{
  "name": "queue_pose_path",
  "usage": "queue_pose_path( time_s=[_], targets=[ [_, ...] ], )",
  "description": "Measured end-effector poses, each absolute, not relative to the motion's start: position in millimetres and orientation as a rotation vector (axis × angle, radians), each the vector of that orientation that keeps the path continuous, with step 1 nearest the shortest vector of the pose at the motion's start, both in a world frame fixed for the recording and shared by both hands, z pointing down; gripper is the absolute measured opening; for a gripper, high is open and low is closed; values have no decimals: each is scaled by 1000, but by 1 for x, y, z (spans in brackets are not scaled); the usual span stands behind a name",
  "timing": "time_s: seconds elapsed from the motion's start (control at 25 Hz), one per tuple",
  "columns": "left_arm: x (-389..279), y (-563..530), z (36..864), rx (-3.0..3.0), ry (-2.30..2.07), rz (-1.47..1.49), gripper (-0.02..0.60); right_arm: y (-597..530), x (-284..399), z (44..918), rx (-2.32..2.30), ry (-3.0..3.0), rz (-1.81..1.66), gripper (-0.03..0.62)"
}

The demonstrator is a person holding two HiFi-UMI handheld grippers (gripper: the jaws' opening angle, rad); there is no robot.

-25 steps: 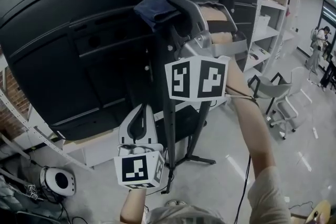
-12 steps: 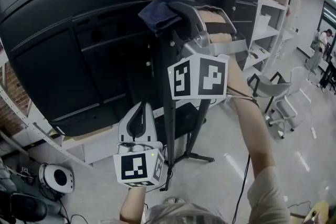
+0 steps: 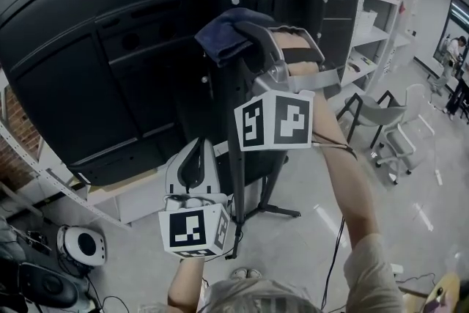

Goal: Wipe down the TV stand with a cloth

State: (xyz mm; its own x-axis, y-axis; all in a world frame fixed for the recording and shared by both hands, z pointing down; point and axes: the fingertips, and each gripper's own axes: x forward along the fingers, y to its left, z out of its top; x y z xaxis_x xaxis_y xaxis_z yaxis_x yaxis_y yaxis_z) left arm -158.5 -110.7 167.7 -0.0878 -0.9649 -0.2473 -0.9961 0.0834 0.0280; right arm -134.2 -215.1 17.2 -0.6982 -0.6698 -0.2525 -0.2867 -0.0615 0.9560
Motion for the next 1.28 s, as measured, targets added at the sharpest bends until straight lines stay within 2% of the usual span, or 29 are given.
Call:
queue_pose_path(
  time_s=[1.28],
  targets=[
    [-159, -112, 217, -2072, 2221, 238, 15, -215, -127, 202, 903, -2079, -1474, 57]
  ],
)
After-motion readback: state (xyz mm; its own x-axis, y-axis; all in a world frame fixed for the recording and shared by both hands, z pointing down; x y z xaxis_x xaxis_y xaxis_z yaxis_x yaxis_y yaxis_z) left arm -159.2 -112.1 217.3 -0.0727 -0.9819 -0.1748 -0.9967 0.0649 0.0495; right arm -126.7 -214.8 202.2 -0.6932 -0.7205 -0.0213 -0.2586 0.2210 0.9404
